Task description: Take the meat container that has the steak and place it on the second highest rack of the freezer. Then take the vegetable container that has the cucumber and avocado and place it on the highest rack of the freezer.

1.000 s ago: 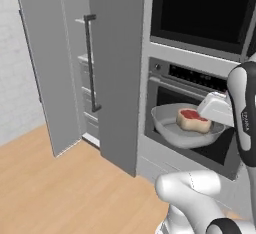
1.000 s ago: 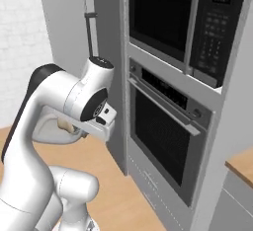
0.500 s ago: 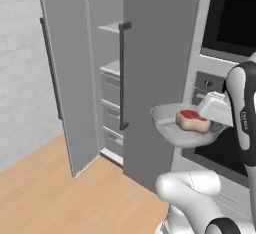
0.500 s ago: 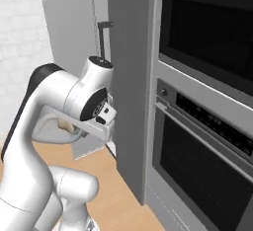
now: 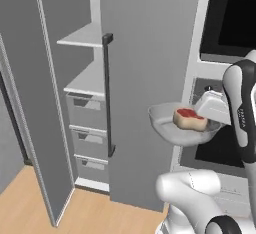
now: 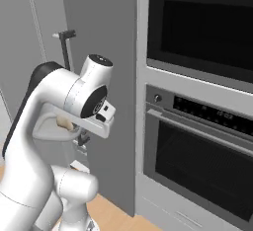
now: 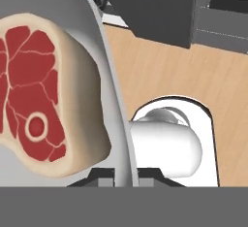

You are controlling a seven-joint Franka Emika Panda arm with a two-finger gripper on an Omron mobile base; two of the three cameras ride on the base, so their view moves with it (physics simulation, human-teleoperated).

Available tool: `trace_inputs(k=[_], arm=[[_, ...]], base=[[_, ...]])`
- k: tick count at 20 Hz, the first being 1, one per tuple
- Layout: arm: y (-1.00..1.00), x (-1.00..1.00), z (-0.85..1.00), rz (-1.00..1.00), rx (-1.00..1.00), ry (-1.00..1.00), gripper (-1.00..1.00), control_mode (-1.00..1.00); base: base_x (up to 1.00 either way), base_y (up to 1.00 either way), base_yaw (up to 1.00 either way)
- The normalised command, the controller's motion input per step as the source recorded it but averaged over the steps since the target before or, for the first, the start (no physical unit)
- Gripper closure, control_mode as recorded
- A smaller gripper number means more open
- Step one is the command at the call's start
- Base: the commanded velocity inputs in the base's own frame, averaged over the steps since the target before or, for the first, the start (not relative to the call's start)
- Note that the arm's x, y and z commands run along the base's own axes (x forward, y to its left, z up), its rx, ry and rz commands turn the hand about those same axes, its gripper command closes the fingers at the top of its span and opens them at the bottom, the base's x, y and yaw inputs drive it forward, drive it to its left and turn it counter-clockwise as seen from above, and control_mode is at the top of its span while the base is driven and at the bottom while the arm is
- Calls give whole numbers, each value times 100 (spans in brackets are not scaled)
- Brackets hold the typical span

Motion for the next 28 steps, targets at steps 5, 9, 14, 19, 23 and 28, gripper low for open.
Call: trace_inputs(k=[5, 9, 14, 19, 23, 28], arm=[[0, 0, 0, 0, 0, 0, 100, 100], [0, 0, 0, 0, 0, 0, 100, 100], [0, 0, 0, 0, 0, 0, 100, 100], [0, 0, 0, 0, 0, 0, 100, 100], [0, 0, 0, 0, 0, 0, 100, 100], [0, 0, 0, 0, 0, 0, 100, 100]], base=[[26, 75, -32], [1, 69, 6], [8, 22, 11], [2, 43, 7], [18, 52, 0], [17, 38, -2]])
